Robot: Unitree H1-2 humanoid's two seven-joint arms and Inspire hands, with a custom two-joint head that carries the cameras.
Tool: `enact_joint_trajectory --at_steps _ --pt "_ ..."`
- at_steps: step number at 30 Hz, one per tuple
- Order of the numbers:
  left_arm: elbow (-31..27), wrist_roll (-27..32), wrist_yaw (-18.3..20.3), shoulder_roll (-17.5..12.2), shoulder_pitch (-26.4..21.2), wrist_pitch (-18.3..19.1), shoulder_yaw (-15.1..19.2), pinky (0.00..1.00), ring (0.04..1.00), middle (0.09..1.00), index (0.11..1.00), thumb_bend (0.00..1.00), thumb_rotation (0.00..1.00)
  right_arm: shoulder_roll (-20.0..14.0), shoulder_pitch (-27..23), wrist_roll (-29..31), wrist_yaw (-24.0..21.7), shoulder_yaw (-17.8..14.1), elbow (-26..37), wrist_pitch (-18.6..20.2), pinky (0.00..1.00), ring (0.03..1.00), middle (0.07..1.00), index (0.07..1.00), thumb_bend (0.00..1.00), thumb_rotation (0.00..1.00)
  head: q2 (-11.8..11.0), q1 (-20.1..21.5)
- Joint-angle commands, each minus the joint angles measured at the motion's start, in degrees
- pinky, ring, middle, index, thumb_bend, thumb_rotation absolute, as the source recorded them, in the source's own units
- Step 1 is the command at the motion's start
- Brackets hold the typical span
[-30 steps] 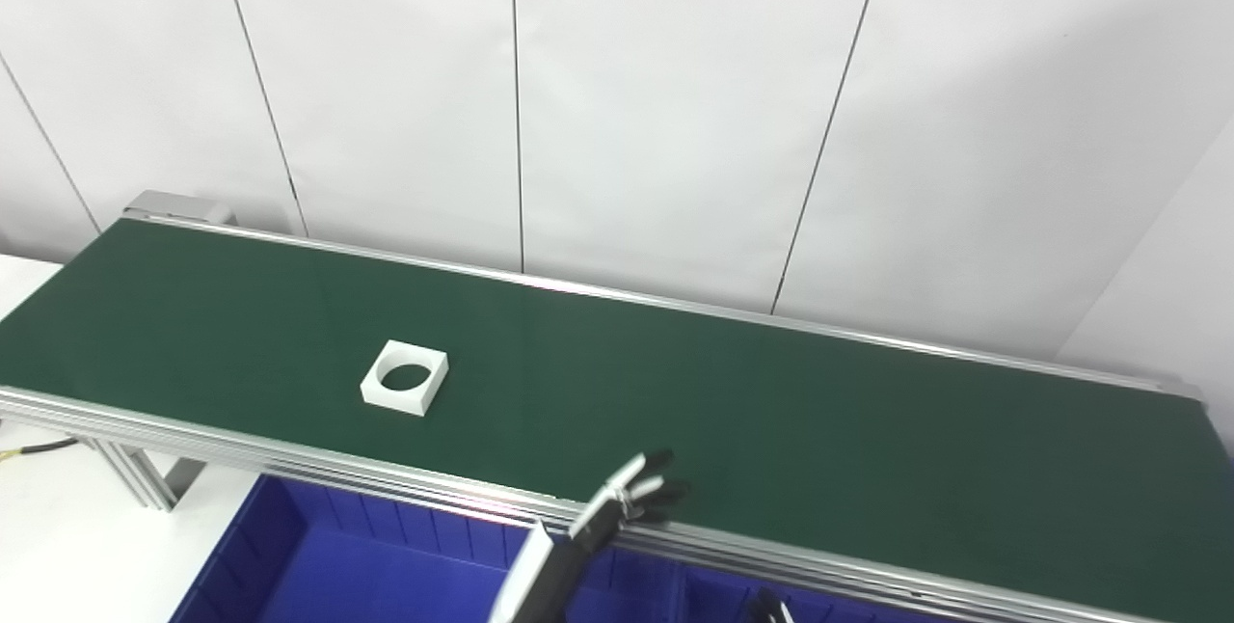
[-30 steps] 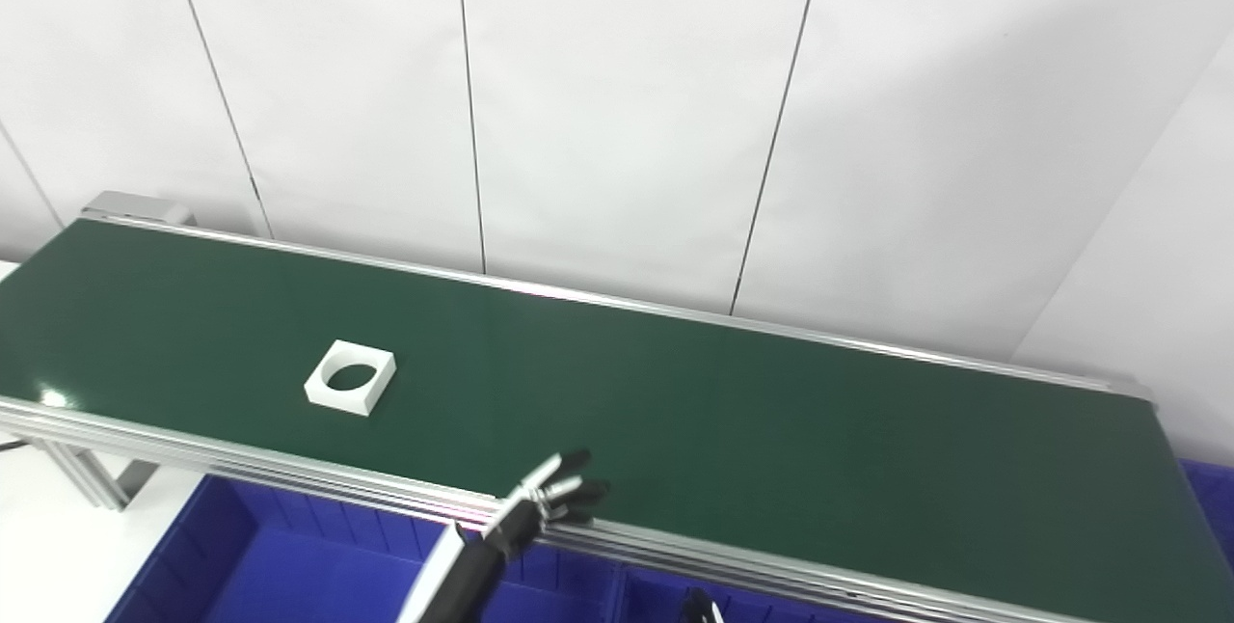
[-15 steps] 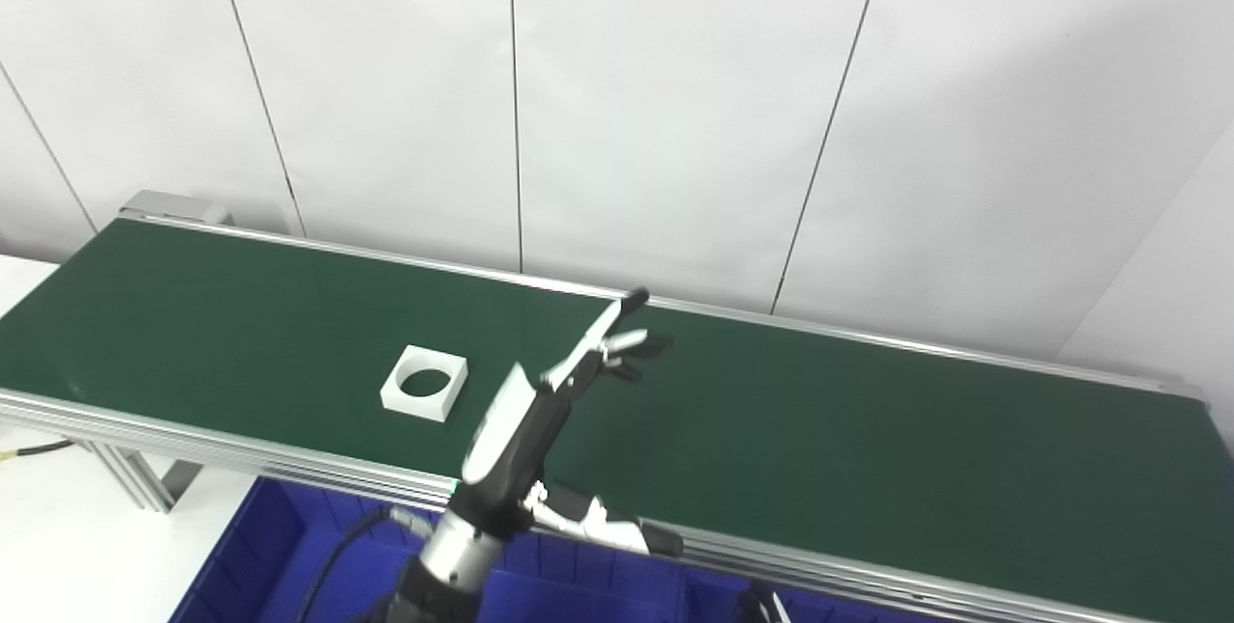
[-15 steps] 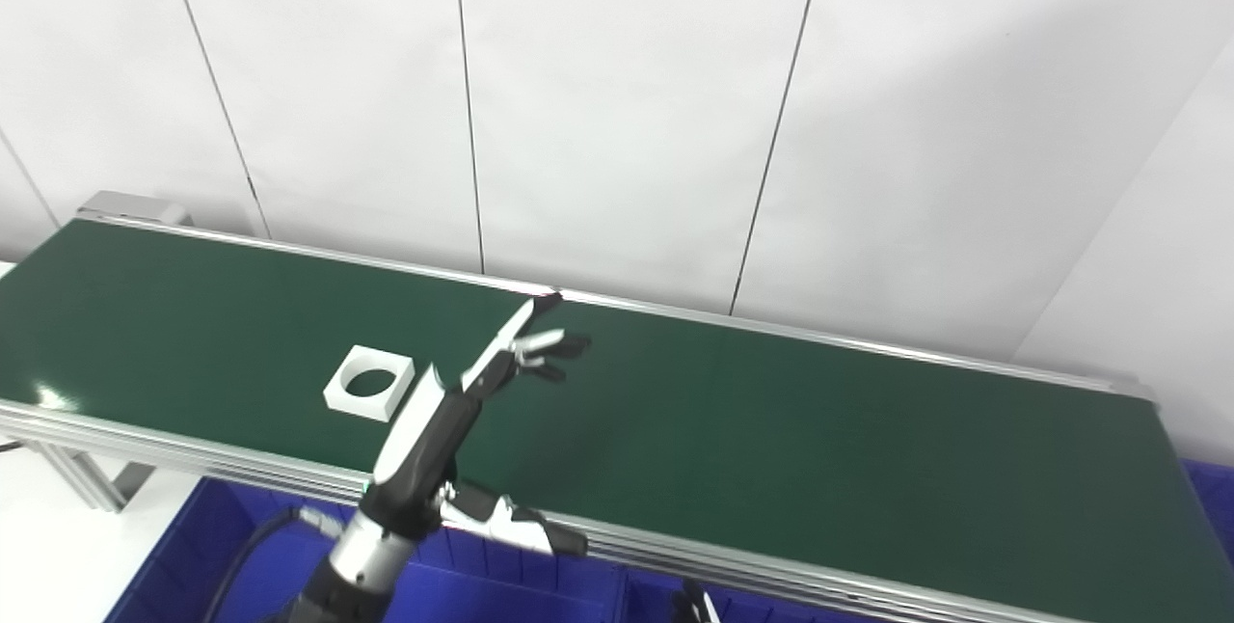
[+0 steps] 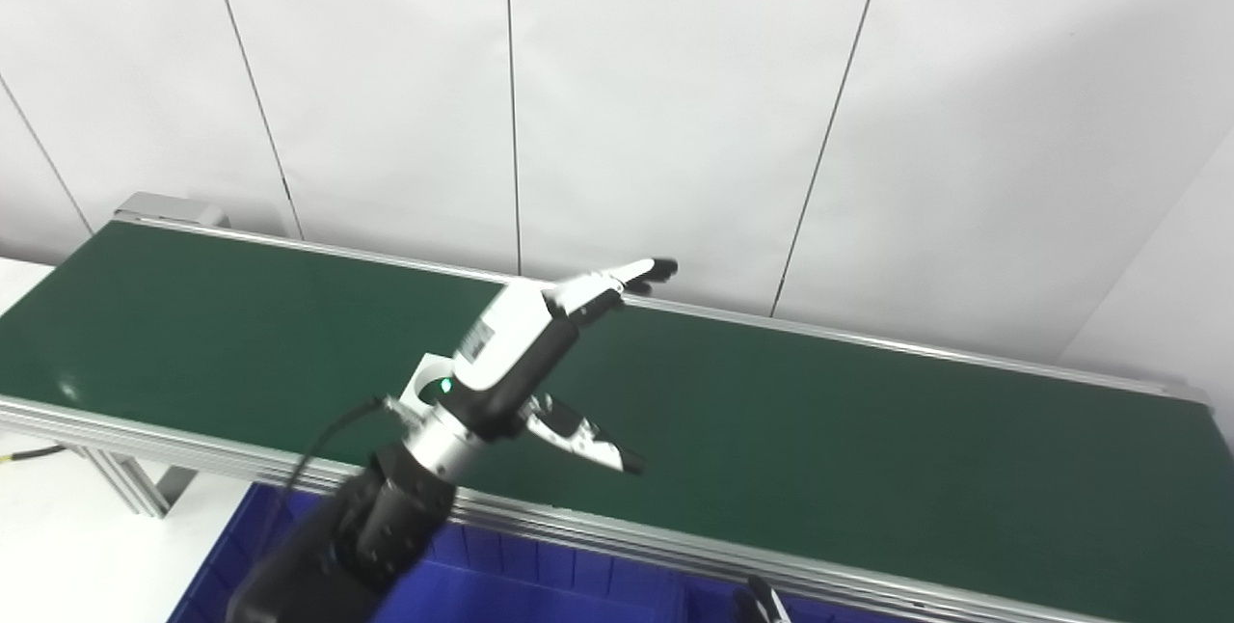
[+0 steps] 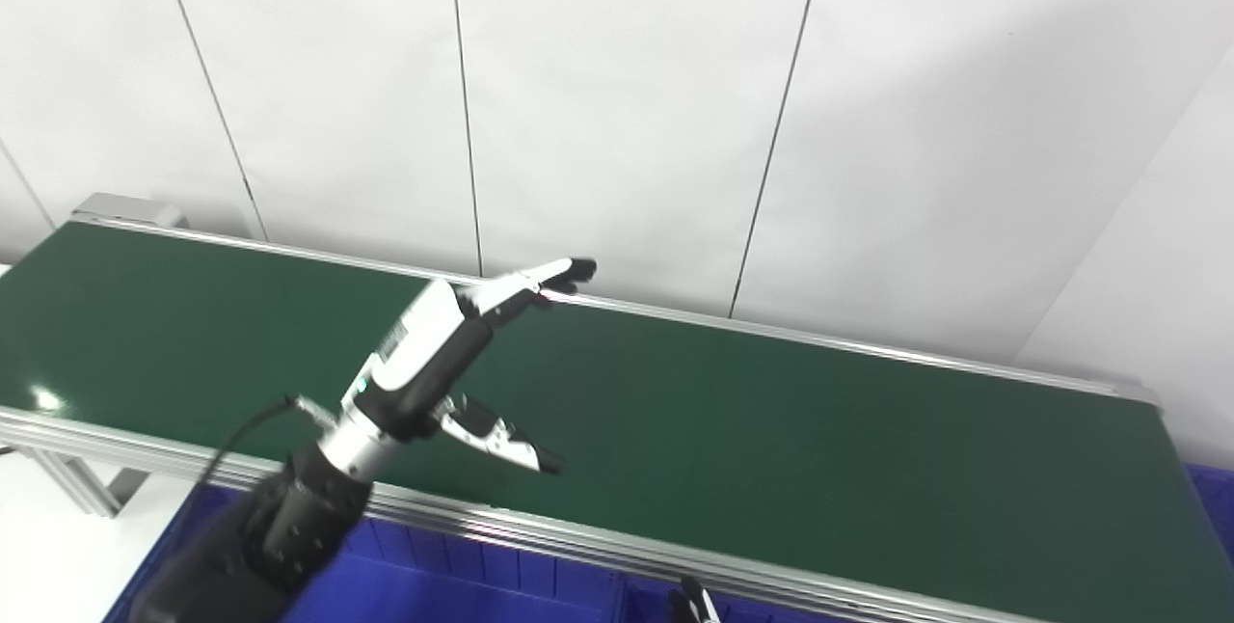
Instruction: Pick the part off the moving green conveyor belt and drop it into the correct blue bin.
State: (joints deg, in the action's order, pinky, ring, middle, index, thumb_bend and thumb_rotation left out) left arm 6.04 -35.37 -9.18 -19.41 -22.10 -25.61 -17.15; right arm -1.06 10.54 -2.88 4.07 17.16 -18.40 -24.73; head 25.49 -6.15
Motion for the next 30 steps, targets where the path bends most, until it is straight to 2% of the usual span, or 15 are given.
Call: enact_joint_trajectory --at_steps 1,3,4,7,11,18,24,26,30 --pt "0.2 -2.2 0.9 -1.4 -3.1 -0.9 0.5 0.84 0.812 0.813 0.636 1.00 0.15 0.6 -0.7 0.2 -0.4 0.0 0.7 -2.2 0.90 0.926 0.918 0.964 0.94 0.95 0.1 0.0" --pt "0.8 -3.9 2.1 -2.1 -4.0 -0.2 0.4 0.87 0.818 0.805 0.656 1.00 0.18 0.7 -0.9 0.1 -0.3 0.1 0.5 -2.2 0.90 0.925 0.918 0.963 0.94 0.96 -0.1 -0.1" --pt "1.2 -5.0 3.3 -2.8 -4.8 0.3 0.1 0.88 0.804 0.784 0.699 1.00 0.20 0.7 -1.0 0.0 -0.2 0.1 0.2 -2.2 0.90 0.924 0.916 0.960 0.94 0.95 -0.3 -0.1" --pt "2.2 -7.0 6.2 -3.9 -6.5 1.6 0.0 0.87 0.785 0.760 0.755 1.00 0.22 0.9 -1.5 0.1 -0.3 0.1 -0.3 -2.2 0.89 0.924 0.915 0.959 0.94 0.95 -0.4 -0.1" --pt "4.2 -7.7 8.3 -4.8 -8.6 1.8 0.4 0.82 0.753 0.744 0.822 1.00 0.19 1.2 -1.9 0.2 -0.5 0.0 -0.9 -2.2 0.90 0.927 0.912 0.958 0.95 0.94 -0.5 0.0" --pt "9.4 -8.9 9.8 -5.9 -12.4 1.8 -0.1 0.77 0.733 0.751 0.839 1.00 0.19 1.2 -2.2 -0.2 -0.1 0.4 -1.1 -2.2 0.89 0.923 0.908 0.960 0.92 0.94 -0.6 0.3" --pt "16.8 -9.2 8.6 -5.9 -16.1 -0.5 -1.5 0.73 0.714 0.742 0.835 1.00 0.17 1.5 -1.9 0.0 -0.5 0.5 -0.5 -2.2 0.89 0.924 0.903 0.959 0.91 0.93 -0.5 0.6" --pt "19.5 -8.5 7.2 -6.0 -17.2 -1.2 -2.5 0.72 0.704 0.732 0.824 1.00 0.16 1.6 -1.8 0.1 -0.6 0.5 -0.5 -2.2 0.89 0.925 0.901 0.959 0.91 0.92 -0.5 0.7" --pt "25.9 -1.7 7.6 -4.5 -18.9 -1.3 -2.5 0.69 0.706 0.738 0.820 1.00 0.14 1.9 -1.7 0.3 -0.8 0.5 -0.4 -2.2 0.89 0.918 0.888 0.954 0.90 0.91 -0.4 0.9"
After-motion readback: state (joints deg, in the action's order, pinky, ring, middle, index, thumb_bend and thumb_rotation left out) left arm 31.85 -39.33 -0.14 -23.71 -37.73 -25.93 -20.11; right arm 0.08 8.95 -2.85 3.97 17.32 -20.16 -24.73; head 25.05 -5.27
